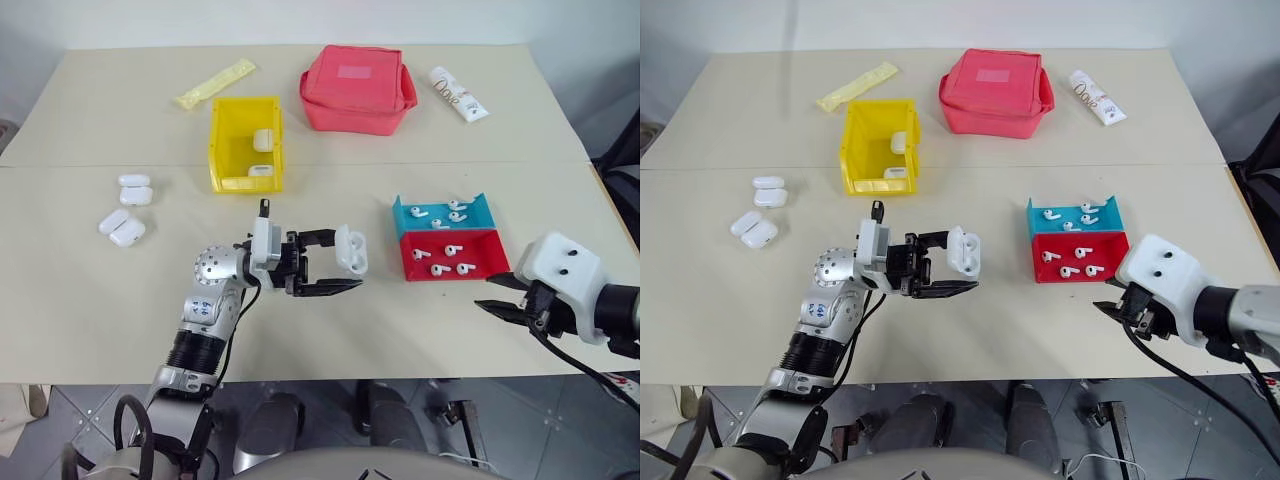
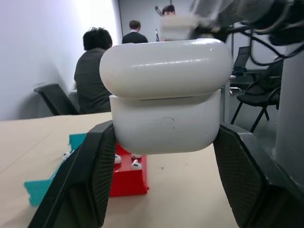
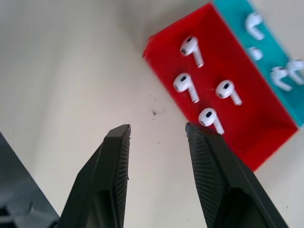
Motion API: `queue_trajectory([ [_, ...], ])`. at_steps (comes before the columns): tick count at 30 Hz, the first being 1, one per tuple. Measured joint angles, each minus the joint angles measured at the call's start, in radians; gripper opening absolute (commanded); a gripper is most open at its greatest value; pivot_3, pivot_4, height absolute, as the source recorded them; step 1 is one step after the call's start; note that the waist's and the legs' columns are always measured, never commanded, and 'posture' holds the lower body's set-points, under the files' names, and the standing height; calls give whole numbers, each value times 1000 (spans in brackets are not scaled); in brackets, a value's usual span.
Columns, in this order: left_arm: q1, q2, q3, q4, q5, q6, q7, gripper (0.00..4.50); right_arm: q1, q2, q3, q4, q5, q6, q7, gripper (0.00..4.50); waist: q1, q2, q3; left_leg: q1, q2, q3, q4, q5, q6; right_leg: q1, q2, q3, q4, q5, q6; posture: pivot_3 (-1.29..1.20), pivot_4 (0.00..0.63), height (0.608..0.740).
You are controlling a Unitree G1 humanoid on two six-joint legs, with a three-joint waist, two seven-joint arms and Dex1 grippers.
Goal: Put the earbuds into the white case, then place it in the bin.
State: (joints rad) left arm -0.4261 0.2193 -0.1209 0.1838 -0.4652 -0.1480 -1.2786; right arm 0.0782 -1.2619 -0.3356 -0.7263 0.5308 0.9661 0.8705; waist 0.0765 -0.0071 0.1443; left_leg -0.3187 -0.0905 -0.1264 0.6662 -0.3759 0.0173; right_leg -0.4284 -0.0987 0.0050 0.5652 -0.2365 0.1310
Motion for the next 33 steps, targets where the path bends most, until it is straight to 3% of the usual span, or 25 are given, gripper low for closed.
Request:
queue_trajectory([
  [7, 29, 9, -6, -26, 0, -3, -1, 2724, -370, -28, 357, 181, -84, -43, 69, 1919, -5, 2, 1, -1, 0, 0, -1, 0, 0, -1, 0, -1, -2, 0, 0, 0, 150, 740],
  [15, 51, 36, 1, -36, 1, -17, 6, 2724, -666, 68, 664, 304, -203, -12, 156, 1919, -9, 2, 2, -2, 0, -1, -1, 0, 0, -2, 0, -1, -2, 0, 0, 0, 150, 740],
  [23, 88, 57, 6, -70, 1, -17, 31, 2724, -751, 141, 793, 389, -308, -30, 215, 1919, -9, 2, 2, -2, 0, 0, -1, 0, 0, -2, 0, -1, -1, 0, 0, 0, 150, 740],
  [33, 121, 70, 5, -133, 1, -5, 60, 2724, -761, 185, 821, 468, -394, -77, 268, 1919, -16, 2, 2, -2, 0, 0, -1, 0, 0, -2, 1, -1, -1, 0, 0, 0, 150, 740],
])
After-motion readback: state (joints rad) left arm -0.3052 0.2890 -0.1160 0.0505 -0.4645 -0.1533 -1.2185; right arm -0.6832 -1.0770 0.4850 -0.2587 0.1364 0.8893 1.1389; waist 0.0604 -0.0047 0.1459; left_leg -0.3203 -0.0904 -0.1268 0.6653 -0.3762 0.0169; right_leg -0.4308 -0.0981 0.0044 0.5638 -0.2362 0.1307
